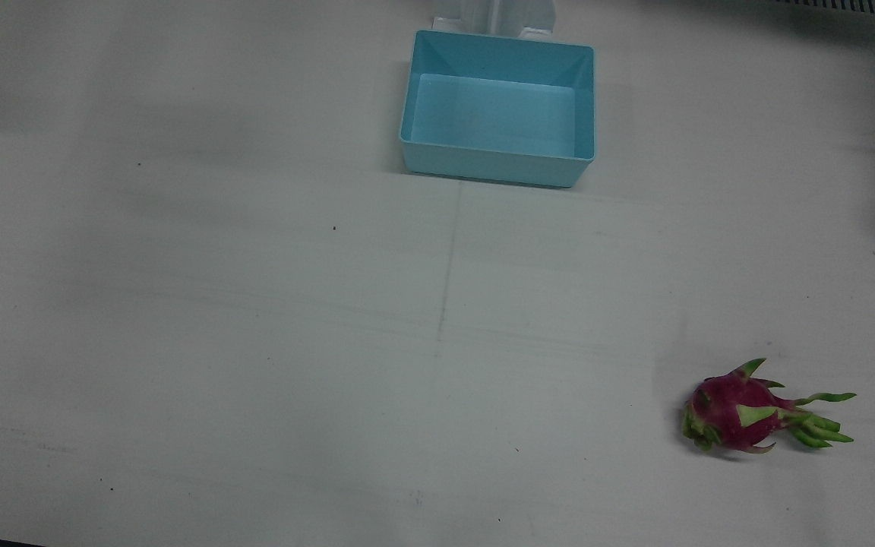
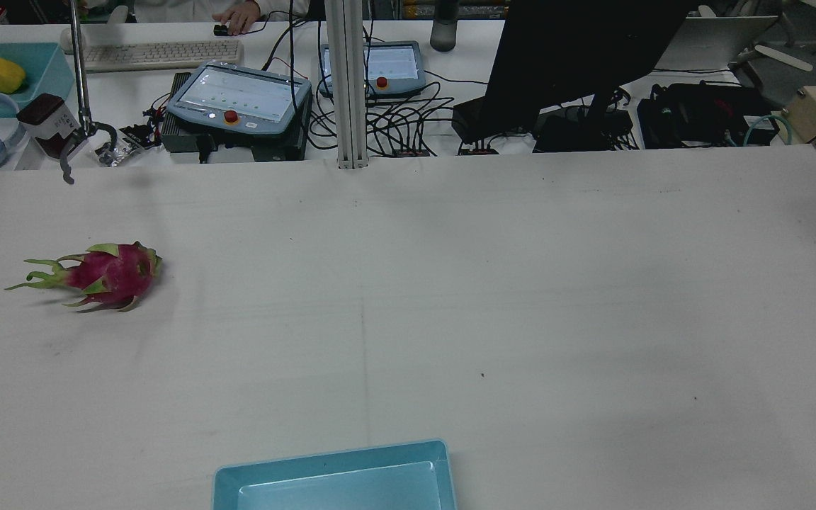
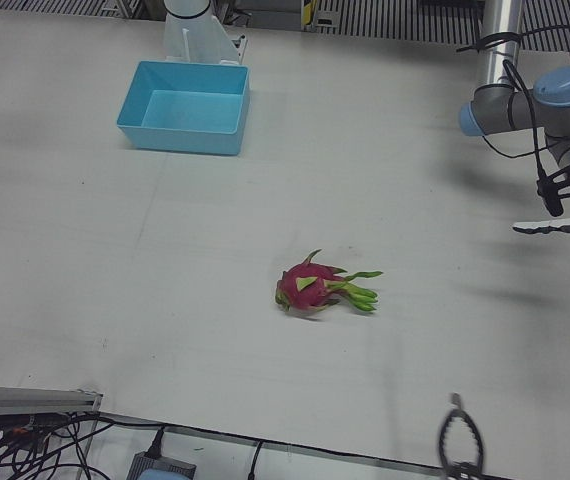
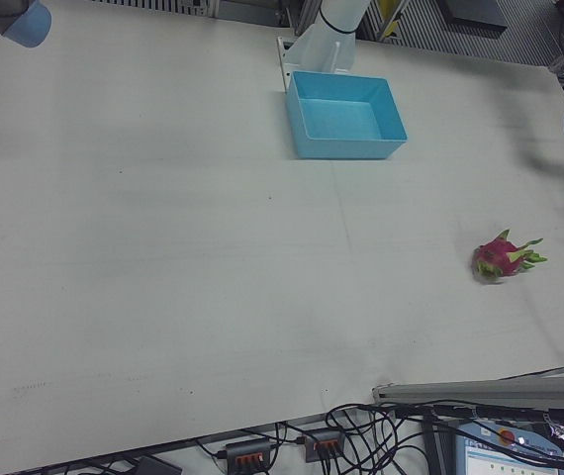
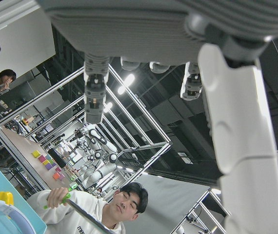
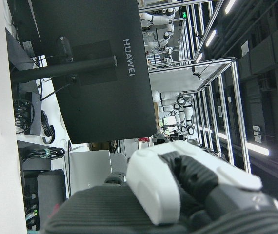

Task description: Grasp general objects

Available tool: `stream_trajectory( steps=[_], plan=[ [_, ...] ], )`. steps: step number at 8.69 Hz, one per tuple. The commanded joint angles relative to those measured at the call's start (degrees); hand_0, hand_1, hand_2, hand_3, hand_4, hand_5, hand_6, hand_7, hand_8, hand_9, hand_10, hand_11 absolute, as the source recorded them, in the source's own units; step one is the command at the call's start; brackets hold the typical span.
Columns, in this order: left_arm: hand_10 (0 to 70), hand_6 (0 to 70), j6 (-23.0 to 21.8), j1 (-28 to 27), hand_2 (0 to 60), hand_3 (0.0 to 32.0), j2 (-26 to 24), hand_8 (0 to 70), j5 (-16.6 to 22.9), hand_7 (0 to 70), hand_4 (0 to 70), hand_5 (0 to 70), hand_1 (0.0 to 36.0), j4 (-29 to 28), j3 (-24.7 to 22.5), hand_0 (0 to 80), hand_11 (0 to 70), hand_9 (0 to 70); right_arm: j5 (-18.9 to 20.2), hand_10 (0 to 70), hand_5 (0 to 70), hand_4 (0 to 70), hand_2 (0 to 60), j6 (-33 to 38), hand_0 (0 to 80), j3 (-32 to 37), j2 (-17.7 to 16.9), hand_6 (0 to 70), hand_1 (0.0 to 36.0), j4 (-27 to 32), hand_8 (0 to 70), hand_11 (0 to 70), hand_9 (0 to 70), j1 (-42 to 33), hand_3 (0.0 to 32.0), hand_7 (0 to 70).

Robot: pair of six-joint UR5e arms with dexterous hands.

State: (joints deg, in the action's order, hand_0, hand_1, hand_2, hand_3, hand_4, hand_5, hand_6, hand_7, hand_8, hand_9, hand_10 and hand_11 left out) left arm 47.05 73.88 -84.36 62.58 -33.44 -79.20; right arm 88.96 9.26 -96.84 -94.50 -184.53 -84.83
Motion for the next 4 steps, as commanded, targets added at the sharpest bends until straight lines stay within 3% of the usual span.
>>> stream_trajectory(
  steps=[1, 3, 4],
  plan=[
    [2.9, 1.0, 0.4, 0.0, 6.7, 11.2, -1.2, 0.0, 0.1, 3.0, 9.2, 0.0, 17.5, 0.3, 0.0, 50.9, 6.2, 0.0, -0.1, 0.0, 0.0, 0.0, 0.0, 0.1, 0.0, 0.2, -0.1, 0.0, 0.0, 0.0, 0.0, 0.0, 0.0, 0.0, 0.0, 0.0],
    [3.0, 1.1, 0.4, 0.0, 7.8, 10.0, -1.2, 0.0, 0.1, 3.2, 8.4, 1.4, 17.7, 0.7, 0.0, 50.9, 6.4, 0.0, 0.0, 0.0, 0.0, 0.0, 0.0, 0.0, 0.0, 0.2, -0.1, 0.0, 0.0, 0.0, 0.0, 0.0, 0.0, 0.0, 0.0, 0.0],
    [3.0, 0.7, 0.3, -0.1, 7.1, 11.8, -1.2, 0.0, 0.1, 2.9, 9.1, 0.0, 17.6, 0.6, 0.0, 50.8, 6.3, 0.0, 0.0, 0.0, 0.0, 0.0, 0.0, 0.1, 0.0, 0.2, -0.1, 0.0, 0.0, 0.0, 0.0, 0.0, 0.0, 0.0, 0.0, 0.0]
  ],
)
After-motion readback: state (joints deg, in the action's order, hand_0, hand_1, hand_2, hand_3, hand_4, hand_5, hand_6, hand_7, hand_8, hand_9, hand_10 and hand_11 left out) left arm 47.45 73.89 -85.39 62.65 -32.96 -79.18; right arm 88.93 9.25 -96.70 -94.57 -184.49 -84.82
